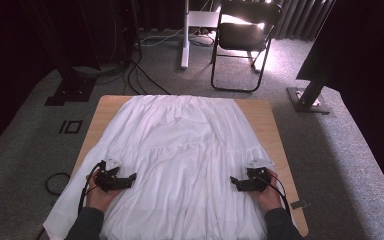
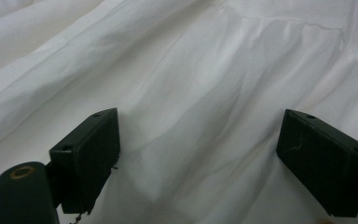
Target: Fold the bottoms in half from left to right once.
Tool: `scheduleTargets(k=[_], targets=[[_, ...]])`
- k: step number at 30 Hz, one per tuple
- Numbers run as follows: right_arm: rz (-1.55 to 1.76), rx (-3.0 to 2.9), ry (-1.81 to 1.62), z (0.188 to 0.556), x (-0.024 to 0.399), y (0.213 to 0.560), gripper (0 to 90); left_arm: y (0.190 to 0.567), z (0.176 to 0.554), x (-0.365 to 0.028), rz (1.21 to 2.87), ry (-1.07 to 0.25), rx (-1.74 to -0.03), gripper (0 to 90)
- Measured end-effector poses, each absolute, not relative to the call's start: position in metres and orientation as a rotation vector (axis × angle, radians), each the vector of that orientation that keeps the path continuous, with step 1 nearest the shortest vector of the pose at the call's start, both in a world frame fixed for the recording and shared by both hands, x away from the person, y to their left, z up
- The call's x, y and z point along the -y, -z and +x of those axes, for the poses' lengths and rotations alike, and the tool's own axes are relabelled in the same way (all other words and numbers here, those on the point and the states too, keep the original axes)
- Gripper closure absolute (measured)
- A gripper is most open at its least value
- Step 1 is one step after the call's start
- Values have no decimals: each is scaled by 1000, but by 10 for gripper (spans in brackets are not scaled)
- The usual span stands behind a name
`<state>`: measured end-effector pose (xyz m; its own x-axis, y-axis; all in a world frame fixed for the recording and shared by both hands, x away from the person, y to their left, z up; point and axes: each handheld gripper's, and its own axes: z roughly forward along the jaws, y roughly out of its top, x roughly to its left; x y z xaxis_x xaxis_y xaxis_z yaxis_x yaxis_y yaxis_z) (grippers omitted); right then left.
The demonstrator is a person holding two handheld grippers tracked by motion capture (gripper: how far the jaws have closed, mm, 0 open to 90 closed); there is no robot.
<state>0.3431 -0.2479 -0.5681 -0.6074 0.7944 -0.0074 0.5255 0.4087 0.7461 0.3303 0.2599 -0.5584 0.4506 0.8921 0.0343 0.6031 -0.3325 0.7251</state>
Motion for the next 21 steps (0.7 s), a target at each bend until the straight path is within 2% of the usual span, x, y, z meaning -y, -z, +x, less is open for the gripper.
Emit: scheduleTargets(k=[8, 9, 11, 14, 18, 21], targets=[[1159, -2292, -1022, 342, 247, 568, 131, 558, 329, -257, 2043, -588, -1281, 174], [1160, -2291, -1020, 342, 247, 568, 131, 557, 328, -257, 2044, -591, -1278, 188], [1161, -2289, -1019, 341, 247, 568, 131, 556, 325, -258, 2041, -605, -1270, 281], [1161, -2290, -1019, 341, 247, 568, 132, 549, 322, -262, 2011, -637, -1267, 313], [1162, -2289, -1019, 341, 247, 568, 132, 537, 318, -281, 1958, -733, -1325, 279], [1165, -2287, -1018, 341, 247, 568, 132, 534, 317, -301, 1921, -777, -1406, 209]])
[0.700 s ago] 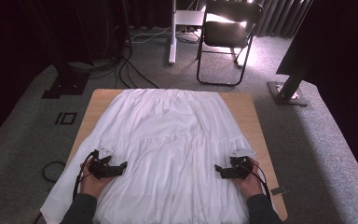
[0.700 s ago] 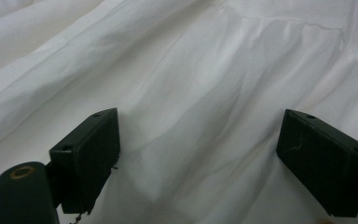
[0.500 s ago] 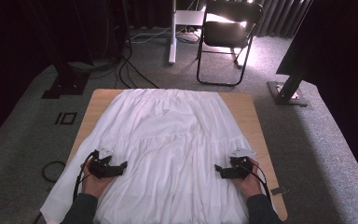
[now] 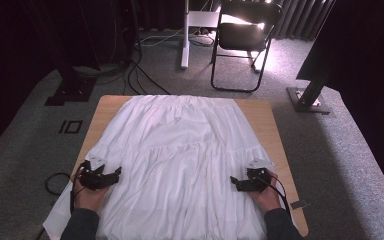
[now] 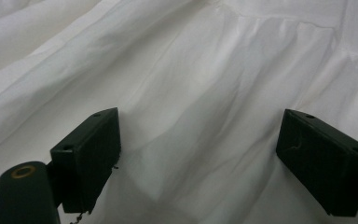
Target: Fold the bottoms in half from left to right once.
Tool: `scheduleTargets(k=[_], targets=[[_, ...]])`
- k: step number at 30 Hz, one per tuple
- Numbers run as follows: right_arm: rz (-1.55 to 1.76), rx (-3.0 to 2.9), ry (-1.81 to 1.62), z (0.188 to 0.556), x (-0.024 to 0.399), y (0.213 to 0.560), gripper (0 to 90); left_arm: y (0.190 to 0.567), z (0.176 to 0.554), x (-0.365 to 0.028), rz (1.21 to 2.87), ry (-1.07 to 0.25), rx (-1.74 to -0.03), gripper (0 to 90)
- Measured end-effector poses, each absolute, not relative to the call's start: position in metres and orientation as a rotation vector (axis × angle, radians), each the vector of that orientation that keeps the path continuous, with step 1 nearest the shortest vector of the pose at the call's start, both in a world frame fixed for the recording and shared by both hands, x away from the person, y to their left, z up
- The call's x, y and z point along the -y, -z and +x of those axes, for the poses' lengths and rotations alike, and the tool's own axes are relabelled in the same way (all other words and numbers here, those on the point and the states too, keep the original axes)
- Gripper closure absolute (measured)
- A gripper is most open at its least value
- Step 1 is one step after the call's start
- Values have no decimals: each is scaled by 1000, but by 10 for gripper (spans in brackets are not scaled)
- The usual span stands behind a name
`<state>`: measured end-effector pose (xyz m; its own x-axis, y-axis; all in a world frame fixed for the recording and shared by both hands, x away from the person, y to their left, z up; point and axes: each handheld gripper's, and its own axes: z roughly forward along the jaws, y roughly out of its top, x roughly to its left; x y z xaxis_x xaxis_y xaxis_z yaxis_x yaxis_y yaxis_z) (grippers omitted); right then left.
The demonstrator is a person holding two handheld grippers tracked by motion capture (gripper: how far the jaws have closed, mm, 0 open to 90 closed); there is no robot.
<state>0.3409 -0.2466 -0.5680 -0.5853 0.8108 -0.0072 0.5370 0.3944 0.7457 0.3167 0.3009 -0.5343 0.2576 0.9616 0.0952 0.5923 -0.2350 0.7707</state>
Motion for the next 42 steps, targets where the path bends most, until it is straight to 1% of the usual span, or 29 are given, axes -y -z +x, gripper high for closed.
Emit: scheduleTargets(k=[5, 7, 9, 12, 15, 16, 17, 18, 19, 22, 24, 26, 28, 33, 35, 37, 39, 42], targets=[[1167, -2286, -1018, 341, 247, 568, 132, 534, 313, -334, 1848, -834, -1532, 107], [1167, -2286, -1018, 341, 247, 568, 132, 539, 315, -344, 1841, -832, -1565, 89], [1166, -2286, -1018, 341, 247, 568, 132, 544, 318, -350, 1842, -825, -1614, 44], [1168, -2286, -1019, 340, 247, 568, 132, 549, 320, -355, 1835, -823, -1635, 32], [1167, -2285, -1020, 340, 247, 568, 135, 557, 324, -357, 1861, -781, -1659, 27], [1167, -2285, -1020, 339, 247, 568, 143, 557, 324, -357, 1860, -769, -1657, 22], [1169, -2282, -1017, 338, 248, 567, 182, 558, 324, -356, 1858, -754, -1654, 22], [1172, -2284, -1012, 336, 250, 565, 250, 558, 324, -356, 1853, -733, -1650, 22], [1182, -2278, -998, 333, 252, 562, 270, 558, 324, -357, 1851, -715, -1649, 22], [1221, -2131, -1000, 321, 269, 546, 216, 559, 323, -356, 1859, -695, -1637, 22], [1268, -2057, -935, 315, 285, 541, 182, 559, 322, -355, 1871, -689, -1621, 22], [1347, -2012, -896, 311, 302, 544, 172, 559, 320, -353, 1880, -684, -1605, 22], [1412, -1982, -862, 311, 314, 550, 137, 559, 319, -352, 1888, -679, -1593, 23], [1463, -2005, -810, 312, 325, 558, 137, 559, 317, -351, 1886, -680, -1597, 23], [1464, -2038, -799, 313, 325, 562, 169, 559, 317, -350, 1883, -682, -1602, 23], [1489, -2075, -874, 314, 329, 563, 274, 559, 316, -350, 1879, -684, -1610, 25], [1486, -2073, -884, 314, 332, 563, 352, 559, 316, -349, 1862, -692, -1623, 31], [1481, -2063, -898, 313, 337, 563, 424, 557, 315, -350, 1848, -702, -1643, 81]])
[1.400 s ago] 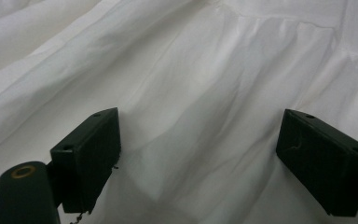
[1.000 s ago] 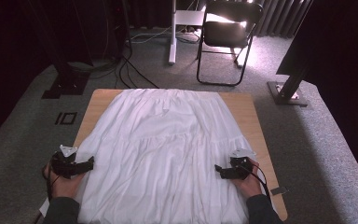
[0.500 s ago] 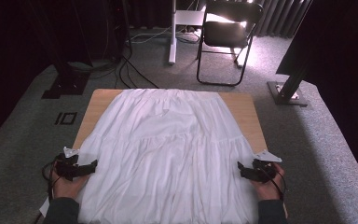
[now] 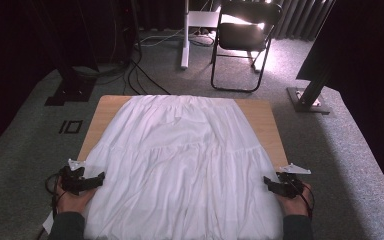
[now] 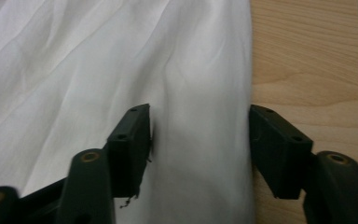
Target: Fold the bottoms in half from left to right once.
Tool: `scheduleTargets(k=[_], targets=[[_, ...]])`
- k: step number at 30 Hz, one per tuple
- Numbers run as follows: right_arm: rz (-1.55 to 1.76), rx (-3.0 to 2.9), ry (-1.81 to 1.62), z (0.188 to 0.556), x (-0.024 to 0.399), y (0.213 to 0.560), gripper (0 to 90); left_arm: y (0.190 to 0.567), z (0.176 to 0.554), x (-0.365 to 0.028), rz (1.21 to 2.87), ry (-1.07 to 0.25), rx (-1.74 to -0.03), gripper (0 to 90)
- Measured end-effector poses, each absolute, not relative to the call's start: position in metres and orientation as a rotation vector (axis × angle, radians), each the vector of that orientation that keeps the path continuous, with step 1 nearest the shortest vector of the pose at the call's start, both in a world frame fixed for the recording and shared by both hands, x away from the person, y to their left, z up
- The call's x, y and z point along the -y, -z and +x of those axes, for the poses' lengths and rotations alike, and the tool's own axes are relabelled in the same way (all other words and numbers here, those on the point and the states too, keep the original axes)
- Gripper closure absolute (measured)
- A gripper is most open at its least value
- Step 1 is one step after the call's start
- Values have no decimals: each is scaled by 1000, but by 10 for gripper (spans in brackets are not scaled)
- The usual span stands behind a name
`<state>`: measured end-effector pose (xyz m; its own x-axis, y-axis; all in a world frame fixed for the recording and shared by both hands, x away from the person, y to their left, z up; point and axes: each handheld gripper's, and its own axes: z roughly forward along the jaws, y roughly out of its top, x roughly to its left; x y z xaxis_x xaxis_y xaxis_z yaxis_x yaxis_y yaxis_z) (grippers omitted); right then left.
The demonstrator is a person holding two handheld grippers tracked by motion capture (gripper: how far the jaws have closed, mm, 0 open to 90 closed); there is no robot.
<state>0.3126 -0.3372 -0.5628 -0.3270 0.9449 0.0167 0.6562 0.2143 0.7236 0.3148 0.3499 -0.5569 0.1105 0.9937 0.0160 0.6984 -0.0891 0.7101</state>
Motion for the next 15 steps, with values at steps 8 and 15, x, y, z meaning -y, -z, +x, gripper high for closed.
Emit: scheduleTargets(k=[8, 15], targets=[[1456, -2059, -929, 312, 341, 565, 440, 553, 310, -355, 1825, -716, -1633, 437], [1452, -2053, -940, 312, 342, 566, 440, 548, 309, -348, 1903, -745, -1610, 818]])
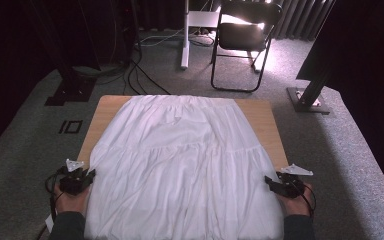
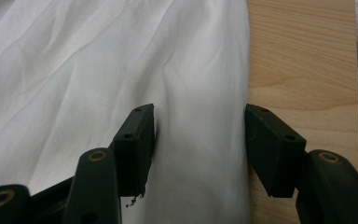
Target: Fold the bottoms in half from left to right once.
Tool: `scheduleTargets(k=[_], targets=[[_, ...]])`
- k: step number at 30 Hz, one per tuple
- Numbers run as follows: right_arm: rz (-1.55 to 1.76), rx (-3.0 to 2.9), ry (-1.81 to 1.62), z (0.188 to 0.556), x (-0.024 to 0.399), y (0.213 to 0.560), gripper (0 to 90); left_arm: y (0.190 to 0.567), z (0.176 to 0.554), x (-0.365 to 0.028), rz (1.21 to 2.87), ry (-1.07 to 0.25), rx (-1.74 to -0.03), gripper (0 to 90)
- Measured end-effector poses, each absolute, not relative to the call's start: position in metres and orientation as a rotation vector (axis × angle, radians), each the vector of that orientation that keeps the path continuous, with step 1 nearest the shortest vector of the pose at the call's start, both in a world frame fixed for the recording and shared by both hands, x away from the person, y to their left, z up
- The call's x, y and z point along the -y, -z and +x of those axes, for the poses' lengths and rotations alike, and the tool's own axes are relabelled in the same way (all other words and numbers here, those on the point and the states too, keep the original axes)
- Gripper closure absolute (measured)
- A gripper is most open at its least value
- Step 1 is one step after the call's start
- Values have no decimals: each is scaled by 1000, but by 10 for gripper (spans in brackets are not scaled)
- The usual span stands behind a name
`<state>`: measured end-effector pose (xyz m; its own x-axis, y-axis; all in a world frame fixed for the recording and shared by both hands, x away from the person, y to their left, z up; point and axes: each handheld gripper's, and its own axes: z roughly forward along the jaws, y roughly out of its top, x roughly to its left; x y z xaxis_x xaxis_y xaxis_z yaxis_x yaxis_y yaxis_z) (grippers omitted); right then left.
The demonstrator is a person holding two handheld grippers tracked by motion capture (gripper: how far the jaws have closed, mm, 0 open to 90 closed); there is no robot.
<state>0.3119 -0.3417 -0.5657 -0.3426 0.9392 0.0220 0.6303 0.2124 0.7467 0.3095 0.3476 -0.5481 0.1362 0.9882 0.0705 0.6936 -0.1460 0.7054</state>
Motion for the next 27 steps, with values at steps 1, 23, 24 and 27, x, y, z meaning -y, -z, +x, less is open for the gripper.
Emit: scheduleTargets(k=[1, 23, 24, 27], targets=[[1452, -2053, -941, 312, 342, 566, 440, 547, 310, -346, 1924, -768, -1618, 856], [1471, -2064, -900, 311, 347, 561, 870, 537, 315, -438, 1773, -990, -1895, 876], [1471, -2065, -902, 311, 348, 561, 870, 535, 316, -442, 1755, -998, -1916, 876], [1470, -2063, -909, 310, 348, 562, 867, 530, 317, -445, 1733, -1022, -1934, 876]])
